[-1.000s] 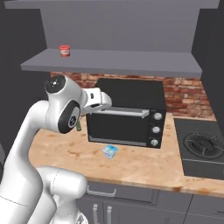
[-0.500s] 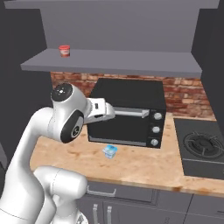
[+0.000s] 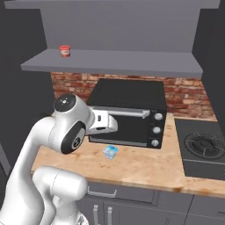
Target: Pick the boxed food and yogurt from the counter and place them in the cabinets closest to them.
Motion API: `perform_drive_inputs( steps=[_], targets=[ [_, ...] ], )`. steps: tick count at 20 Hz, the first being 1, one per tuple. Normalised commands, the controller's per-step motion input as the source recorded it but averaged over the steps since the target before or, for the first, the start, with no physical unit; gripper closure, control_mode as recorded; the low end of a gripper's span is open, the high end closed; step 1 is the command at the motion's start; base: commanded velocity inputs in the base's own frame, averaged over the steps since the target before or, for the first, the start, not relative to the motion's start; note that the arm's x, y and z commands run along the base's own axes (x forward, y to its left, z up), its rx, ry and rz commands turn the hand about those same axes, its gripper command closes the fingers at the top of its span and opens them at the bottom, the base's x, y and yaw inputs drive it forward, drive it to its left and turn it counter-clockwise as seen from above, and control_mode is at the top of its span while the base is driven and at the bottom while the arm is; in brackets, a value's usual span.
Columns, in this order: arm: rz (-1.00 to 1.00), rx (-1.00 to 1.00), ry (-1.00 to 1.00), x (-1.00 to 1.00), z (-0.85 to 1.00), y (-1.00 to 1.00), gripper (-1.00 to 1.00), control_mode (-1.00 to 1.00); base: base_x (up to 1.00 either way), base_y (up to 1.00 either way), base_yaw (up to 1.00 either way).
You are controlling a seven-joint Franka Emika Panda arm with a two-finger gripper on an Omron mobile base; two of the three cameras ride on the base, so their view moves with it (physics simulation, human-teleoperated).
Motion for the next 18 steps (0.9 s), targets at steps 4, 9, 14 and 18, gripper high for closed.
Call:
perform_drive_inputs(
  steps=[4, 9, 14, 18],
  targets=[
    [-0.13, 0.01, 0.02, 0.04, -0.33, 0.09, -1.0, -1.0, 0.0, 0.0, 0.0],
    [-0.11, 0.07, 0.02, 0.08, -0.29, 0.01, -1.0, -1.0, 0.0, 0.0, 0.0],
    [-0.07, 0.13, 0.06, 0.19, -0.27, 0.0, -1.0, -1.0, 0.0, 0.0, 0.0],
    [-0.06, 0.15, 0.07, 0.33, -0.33, 0.0, -1.0, -1.0, 0.0, 0.0, 0.0]
  ],
)
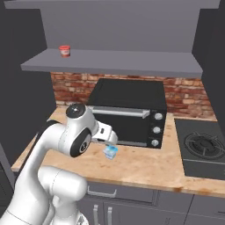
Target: Pick the boxed food and yogurt from the counter and place them in the cabinets closest to them.
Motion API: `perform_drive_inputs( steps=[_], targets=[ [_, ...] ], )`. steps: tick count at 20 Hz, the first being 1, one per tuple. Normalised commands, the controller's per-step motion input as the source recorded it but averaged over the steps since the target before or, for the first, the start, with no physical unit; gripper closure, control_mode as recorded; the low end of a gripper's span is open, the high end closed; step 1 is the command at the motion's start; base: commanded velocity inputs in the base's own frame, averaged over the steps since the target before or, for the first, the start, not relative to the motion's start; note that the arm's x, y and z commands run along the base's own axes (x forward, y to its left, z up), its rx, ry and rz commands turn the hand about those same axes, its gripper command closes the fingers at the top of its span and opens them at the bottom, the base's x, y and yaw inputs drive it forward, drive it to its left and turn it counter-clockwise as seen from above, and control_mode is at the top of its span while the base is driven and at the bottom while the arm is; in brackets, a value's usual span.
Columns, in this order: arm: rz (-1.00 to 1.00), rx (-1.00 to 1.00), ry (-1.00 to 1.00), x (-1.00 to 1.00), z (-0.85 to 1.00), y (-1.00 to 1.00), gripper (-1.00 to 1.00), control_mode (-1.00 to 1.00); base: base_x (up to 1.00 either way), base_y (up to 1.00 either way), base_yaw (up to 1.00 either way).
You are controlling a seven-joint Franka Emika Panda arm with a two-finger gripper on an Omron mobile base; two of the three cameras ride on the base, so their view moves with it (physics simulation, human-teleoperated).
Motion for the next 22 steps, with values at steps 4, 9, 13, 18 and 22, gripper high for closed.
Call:
perform_drive_inputs(
  steps=[4, 9, 13, 18, 22],
  targets=[
    [-0.06, 0.12, 0.07, 0.42, -0.37, 0.0, -1.0, -1.0, 0.0, 0.0, 0.0],
    [-0.05, 0.1, 0.06, 0.37, -0.37, 0.0, -1.0, -1.0, 0.0, 0.0, 0.0],
    [-0.05, 0.08, 0.06, 0.31, -0.38, 0.0, -1.0, -1.0, 0.0, 0.0, 0.0],
    [-0.05, 0.05, 0.07, 0.29, -0.4, 0.0, -1.0, -1.0, 0.0, 0.0, 0.0],
    [-0.03, 0.03, 0.03, 0.23, -0.27, 0.0, -1.0, -1.0, 0.0, 0.0, 0.0]
  ],
)
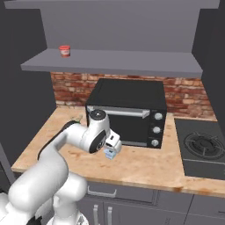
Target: Pick the boxed food and yogurt from the counter and place them in the cabinets closest to them.
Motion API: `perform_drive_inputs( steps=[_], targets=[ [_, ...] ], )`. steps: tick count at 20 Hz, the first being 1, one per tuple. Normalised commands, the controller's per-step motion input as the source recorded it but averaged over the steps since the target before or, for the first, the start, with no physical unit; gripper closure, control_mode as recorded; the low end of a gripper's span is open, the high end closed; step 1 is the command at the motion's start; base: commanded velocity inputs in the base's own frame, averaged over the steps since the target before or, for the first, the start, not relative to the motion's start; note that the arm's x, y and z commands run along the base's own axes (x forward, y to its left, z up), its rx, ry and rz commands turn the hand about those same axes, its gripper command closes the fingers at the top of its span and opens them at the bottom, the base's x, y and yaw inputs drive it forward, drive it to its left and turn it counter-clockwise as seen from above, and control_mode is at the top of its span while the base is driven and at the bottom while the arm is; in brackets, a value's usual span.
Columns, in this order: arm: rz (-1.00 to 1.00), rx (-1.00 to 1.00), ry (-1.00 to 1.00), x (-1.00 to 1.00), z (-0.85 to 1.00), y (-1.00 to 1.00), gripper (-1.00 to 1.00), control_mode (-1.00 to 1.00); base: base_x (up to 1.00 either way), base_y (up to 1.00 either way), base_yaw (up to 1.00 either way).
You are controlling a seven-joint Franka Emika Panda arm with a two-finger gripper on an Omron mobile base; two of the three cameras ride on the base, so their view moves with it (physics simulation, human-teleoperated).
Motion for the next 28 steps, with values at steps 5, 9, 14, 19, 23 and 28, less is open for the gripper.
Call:
perform_drive_inputs(
  steps=[5, 9, 14, 19, 23, 28],
  targets=[
    [0.0, 0.0, 0.0, 0.06, 0.0, 0.0, -1.0, -1.0, 0.0, 0.0, 0.0],
    [0.0, 0.0, 0.0, 0.31, -0.03, -0.1, -1.0, -1.0, 0.0, 0.0, 0.0],
    [0.0, 0.0, -0.01, 0.25, -0.09, -0.07, -1.0, -1.0, 0.0, 0.0, 0.0],
    [0.0, 0.0, -0.01, 0.01, -0.02, -0.01, -1.0, -1.0, 0.0, 0.0, 0.0],
    [0.0, 0.0, 0.0, 0.0, -0.03, 0.0, -1.0, -1.0, 0.0, 0.0, 0.0],
    [0.0, -0.04, 0.0, 0.0, -0.23, 0.0, -1.0, -1.0, 0.0, 0.0, 0.0]
  ],
)
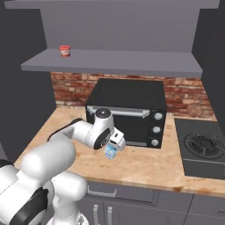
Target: Pick the boxed food and yogurt from the counter and place them in the cabinets closest to them.
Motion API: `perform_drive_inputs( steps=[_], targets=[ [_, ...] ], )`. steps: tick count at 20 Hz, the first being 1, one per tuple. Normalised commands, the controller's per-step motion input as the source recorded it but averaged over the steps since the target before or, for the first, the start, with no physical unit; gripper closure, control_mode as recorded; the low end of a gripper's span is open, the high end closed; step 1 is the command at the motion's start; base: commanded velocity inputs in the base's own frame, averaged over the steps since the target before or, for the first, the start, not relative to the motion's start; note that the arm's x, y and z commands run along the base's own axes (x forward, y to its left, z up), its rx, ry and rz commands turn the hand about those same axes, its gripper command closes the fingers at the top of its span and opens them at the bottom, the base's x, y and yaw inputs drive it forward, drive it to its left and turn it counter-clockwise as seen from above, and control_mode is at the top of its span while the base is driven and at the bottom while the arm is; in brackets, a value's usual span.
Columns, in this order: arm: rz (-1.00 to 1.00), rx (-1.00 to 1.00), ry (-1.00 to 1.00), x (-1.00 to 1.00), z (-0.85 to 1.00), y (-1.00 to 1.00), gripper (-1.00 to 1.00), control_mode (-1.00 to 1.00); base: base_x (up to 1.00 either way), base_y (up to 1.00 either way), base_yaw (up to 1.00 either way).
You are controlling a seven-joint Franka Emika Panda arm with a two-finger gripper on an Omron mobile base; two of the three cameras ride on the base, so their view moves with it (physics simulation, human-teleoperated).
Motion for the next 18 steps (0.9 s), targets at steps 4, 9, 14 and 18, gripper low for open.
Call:
perform_drive_inputs(
  steps=[4, 9, 14, 18],
  targets=[
    [0.0, -0.07, 0.01, 0.0, -0.35, 0.0, -1.0, -1.0, 0.0, 0.0, 0.0],
    [0.0, -0.06, 0.03, 0.0, -0.35, 0.0, -1.0, -1.0, 0.0, 0.0, 0.0],
    [0.0, -0.05, 0.01, 0.01, -0.33, 0.0, -1.0, -1.0, 0.0, 0.0, 0.0],
    [0.0, -0.02, 0.0, 0.03, -0.11, 0.0, -1.0, -1.0, 0.0, 0.0, 0.0]
  ],
)
